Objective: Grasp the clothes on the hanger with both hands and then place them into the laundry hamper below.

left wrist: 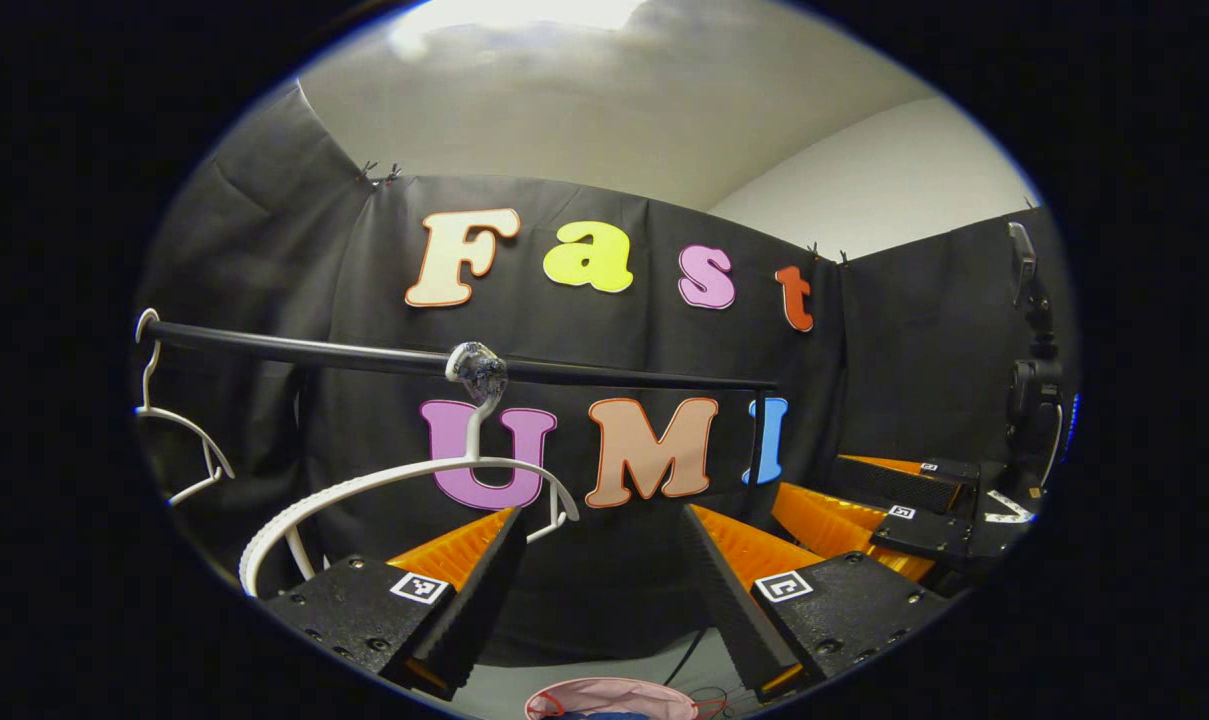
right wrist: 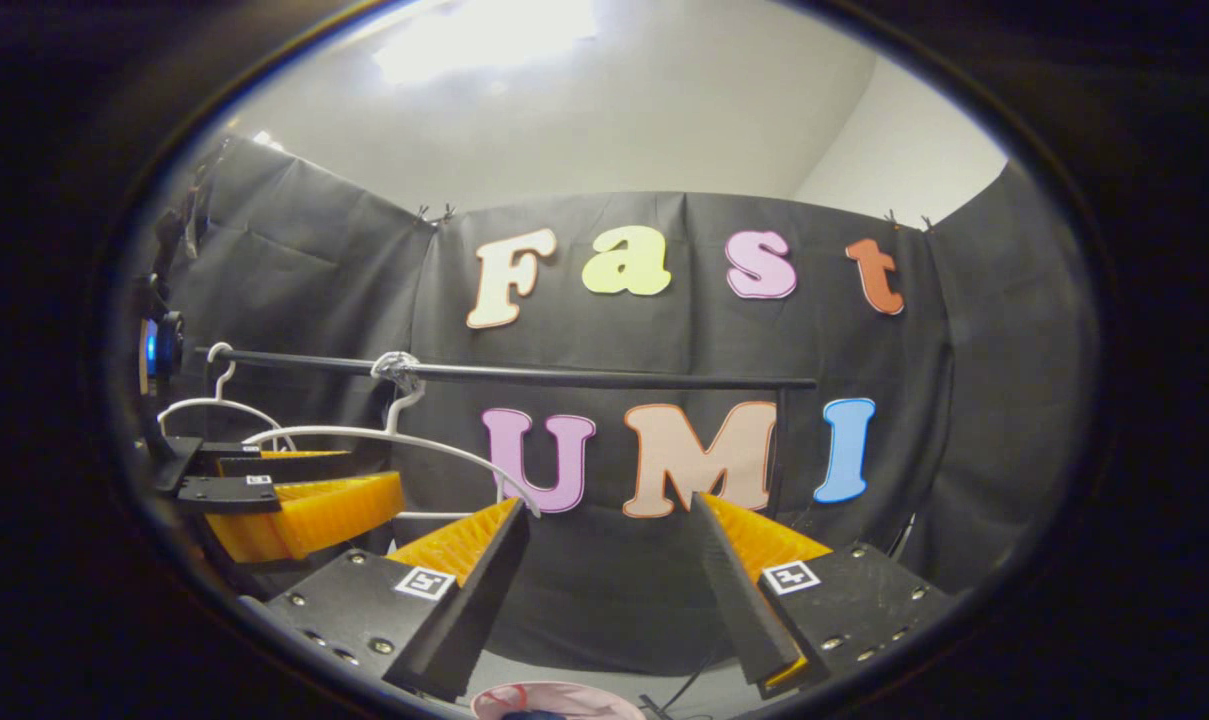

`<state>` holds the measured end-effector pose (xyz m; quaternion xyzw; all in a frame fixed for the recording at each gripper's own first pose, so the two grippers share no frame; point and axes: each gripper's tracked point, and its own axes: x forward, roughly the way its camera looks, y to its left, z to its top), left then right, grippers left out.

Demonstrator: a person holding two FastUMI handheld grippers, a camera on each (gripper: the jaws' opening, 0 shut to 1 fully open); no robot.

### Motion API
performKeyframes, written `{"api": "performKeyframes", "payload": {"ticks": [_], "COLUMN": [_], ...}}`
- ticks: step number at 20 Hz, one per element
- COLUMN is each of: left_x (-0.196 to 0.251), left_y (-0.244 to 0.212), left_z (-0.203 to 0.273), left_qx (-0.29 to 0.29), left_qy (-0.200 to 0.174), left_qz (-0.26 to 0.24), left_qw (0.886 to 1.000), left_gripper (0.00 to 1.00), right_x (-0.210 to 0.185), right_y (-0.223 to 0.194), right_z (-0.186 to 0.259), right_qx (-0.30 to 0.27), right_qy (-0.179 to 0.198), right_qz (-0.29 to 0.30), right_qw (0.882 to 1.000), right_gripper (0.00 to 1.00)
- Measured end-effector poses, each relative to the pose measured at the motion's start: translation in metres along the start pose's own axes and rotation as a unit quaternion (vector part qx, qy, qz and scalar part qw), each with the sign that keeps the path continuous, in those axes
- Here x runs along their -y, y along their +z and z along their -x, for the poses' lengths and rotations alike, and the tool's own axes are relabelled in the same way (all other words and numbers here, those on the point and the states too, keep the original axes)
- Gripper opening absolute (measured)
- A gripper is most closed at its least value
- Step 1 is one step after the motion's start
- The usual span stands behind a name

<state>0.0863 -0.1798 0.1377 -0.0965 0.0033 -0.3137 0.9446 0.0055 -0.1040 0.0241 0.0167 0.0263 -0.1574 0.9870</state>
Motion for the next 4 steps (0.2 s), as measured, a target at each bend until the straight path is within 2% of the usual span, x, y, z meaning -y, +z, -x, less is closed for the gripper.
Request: {"api": "performKeyframes", "payload": {"ticks": [4], "left_x": [0.0005], "left_y": [0.0004], "left_z": [0.0018], "left_qx": [0.0], "left_qy": [0.002], "left_qz": [0.0], "left_qw": [1.0], "left_gripper": [0.96], "right_x": [0.0014], "right_y": [0.0005], "right_z": [0.0026], "right_qx": [0.002], "right_qy": [0.0], "right_qz": [0.002], "right_qw": [1.0], "right_gripper": [0.94]}}
